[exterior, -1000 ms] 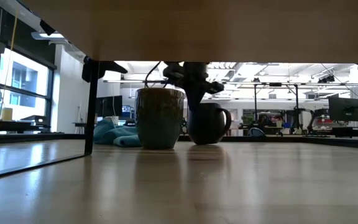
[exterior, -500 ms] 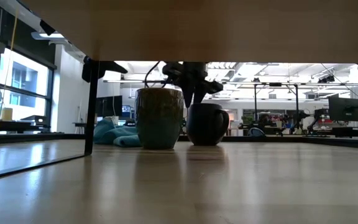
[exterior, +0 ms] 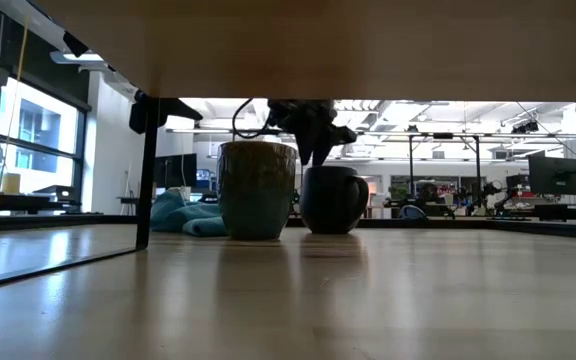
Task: Stack small to large cups/mugs on shelf
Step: Put the black mug on the shelf
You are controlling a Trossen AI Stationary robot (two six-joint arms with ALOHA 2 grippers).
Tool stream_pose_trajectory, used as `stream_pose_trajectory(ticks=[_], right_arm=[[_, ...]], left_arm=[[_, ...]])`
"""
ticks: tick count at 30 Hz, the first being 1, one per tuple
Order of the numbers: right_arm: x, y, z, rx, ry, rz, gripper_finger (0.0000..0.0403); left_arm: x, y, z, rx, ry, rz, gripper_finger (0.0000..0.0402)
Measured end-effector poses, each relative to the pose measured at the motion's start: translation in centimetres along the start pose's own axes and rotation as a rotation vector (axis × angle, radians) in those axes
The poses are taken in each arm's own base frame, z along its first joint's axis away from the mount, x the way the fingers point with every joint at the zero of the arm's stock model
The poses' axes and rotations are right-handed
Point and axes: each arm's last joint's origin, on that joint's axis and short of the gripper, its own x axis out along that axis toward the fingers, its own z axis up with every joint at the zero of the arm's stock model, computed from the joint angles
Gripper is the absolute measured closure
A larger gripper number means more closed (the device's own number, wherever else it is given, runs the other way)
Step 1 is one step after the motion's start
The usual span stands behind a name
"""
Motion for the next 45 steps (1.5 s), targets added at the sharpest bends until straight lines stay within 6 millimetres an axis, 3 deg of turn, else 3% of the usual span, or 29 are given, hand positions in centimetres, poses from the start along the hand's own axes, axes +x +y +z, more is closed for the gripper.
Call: stream_pose_trajectory(ticks=[10, 18, 26, 35, 45], right_arm=[[-0.2, -0.1, -0.5, -0.088, 0.049, -0.005, 0.0279], [-1.9, 0.1, -1.3, -0.201, 0.027, 0.007, 0.0279], [-3.6, -0.3, -2.0, -0.472, 0.017, 0.007, 0.0279], [-3.7, -0.3, -2.1, -0.783, 0.014, -0.018, 0.0279], [-3.8, -0.6, -1.5, -0.891, -0.008, -0.175, 0.0279]], left_arm=[[0.0, 0.0, 0.0, -0.004, 0.001, 0.000, 0.0186], [0.0, 0.0, 0.0, -0.006, 0.000, 0.000, 0.0186], [0.0, 0.0, 0.0, -0.009, 0.000, 0.000, 0.0186], [0.0, 0.1, -0.2, -0.028, 0.019, 0.014, 0.0186], [0.0, 0.2, -0.2, -0.022, 0.010, 0.032, 0.0186]])
